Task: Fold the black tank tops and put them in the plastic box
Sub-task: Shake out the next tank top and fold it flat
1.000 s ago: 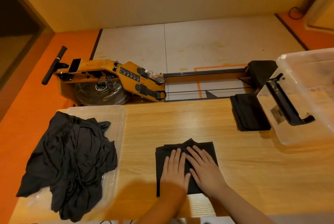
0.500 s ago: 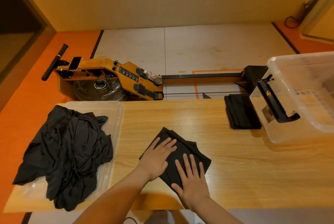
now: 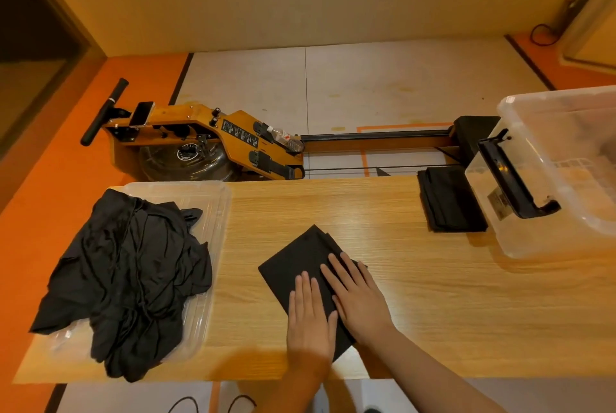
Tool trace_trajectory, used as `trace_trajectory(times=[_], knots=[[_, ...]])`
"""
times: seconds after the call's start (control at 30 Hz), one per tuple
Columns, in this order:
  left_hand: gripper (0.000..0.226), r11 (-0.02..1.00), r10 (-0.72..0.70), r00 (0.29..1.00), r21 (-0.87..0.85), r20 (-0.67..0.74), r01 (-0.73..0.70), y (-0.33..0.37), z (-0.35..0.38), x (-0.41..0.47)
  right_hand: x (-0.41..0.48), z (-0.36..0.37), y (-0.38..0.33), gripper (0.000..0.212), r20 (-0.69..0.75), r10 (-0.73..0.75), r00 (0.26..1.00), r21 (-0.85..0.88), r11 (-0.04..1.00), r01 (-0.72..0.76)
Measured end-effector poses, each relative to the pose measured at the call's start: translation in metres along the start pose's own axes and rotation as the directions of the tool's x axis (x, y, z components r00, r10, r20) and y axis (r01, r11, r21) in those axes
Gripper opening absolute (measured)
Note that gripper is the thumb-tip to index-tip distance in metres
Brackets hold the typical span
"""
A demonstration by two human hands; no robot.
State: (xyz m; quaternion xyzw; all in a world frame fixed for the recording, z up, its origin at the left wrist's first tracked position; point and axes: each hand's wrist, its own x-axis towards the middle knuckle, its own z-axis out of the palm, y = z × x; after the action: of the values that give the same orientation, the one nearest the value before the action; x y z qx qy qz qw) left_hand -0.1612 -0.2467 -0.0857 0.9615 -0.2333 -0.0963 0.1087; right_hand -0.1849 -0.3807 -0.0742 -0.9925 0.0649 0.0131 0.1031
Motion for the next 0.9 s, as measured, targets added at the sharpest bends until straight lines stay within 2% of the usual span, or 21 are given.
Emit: trace_trajectory(times=[0.13,0.3,0.4,0.47,0.53,0.6,0.73,0.9], knots=[[0.068,0.989,0.138,0.989,0.054,0.053,-0.141,-0.020,0.001,0.015,0.003,0.016,0.001,0.050,0.058,0.073,0.996,0.015,0.997,-0.074],[0.073,0.923,0.344,0.928,0.128,0.142,-0.362,-0.050,-0.004,0.045,-0.004,0.024,-0.003,0.056,0.004,0.313,0.950,0.035,0.949,-0.313],[0.070,0.897,0.392,0.904,0.146,0.171,-0.417,-0.057,-0.010,0.056,-0.002,0.026,-0.006,0.058,-0.019,0.393,0.919,0.046,0.919,-0.392],[0.065,0.906,0.381,0.914,0.142,0.135,-0.399,-0.057,-0.017,0.064,0.006,0.022,-0.004,0.060,-0.063,0.438,0.897,0.065,0.898,-0.435],[0.062,0.937,0.324,0.944,0.116,0.064,-0.329,-0.051,-0.026,0.075,0.022,0.013,-0.001,0.060,-0.122,0.426,0.897,0.075,0.905,-0.419],[0.061,0.964,0.255,0.966,0.071,0.030,-0.257,-0.041,-0.034,0.088,0.044,0.004,-0.007,0.059,-0.160,0.336,0.928,0.077,0.942,-0.327],[0.062,0.981,0.188,0.981,0.045,0.041,-0.190,-0.031,-0.027,0.107,0.079,0.009,-0.017,0.053,-0.104,0.108,0.989,0.033,0.994,-0.105],[0.064,0.967,0.254,0.967,-0.002,-0.008,-0.254,-0.051,-0.011,0.109,0.079,0.029,0.003,0.053,-0.051,0.121,0.991,-0.002,0.993,-0.121]])
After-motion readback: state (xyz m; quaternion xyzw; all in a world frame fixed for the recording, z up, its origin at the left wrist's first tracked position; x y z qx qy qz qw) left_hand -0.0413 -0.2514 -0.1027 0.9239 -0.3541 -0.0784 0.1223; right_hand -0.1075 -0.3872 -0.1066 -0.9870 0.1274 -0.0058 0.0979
